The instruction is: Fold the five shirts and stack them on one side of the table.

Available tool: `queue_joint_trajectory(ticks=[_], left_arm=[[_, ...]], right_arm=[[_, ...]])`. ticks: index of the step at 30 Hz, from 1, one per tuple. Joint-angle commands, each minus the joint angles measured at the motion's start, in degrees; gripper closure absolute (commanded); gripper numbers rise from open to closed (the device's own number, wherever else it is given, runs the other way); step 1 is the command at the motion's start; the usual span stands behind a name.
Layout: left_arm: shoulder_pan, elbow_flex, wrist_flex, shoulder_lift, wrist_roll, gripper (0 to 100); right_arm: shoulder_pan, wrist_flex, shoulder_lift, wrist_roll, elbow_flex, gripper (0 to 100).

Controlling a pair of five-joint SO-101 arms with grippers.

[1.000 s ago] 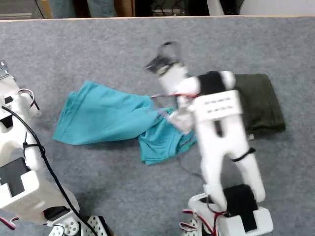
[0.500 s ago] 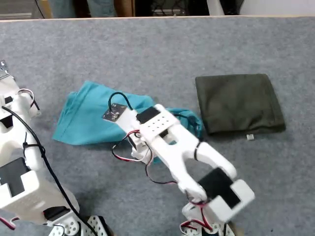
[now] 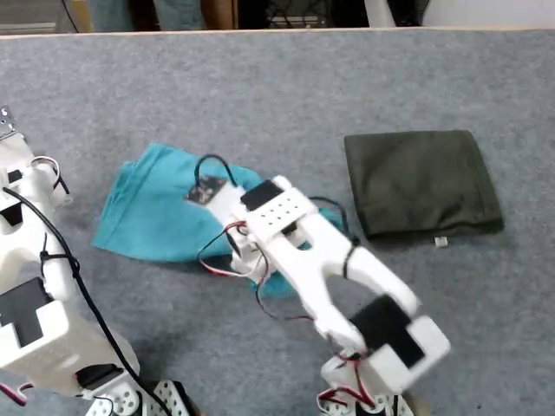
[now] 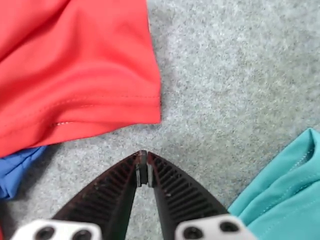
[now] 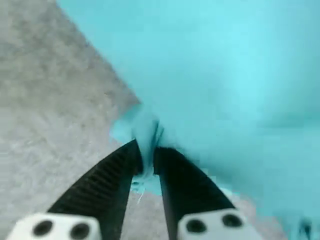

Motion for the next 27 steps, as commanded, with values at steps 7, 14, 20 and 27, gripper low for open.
queue_joint_trajectory(ticks=[7,14,20,27], left_arm=[[0.1,0.0,-0.6,-2.3,-6.3,97],[0.1,0.0,-0.4,-2.3,-6.5,97],[0.1,0.0,-0.4,-2.3,-6.5,97],[0.1,0.0,-0.4,-2.3,-6.5,97]], right_arm=[[-9.3,17.5,-18.0,-6.7,-26.2,96.7],[-4.4,22.7,-18.7,-10.3,-39.5,96.7],[-1.2,21.8,-19.0,-1.6,-17.2,96.3],[-6.3,2.0,-18.7,-5.6,9.6,74.3]])
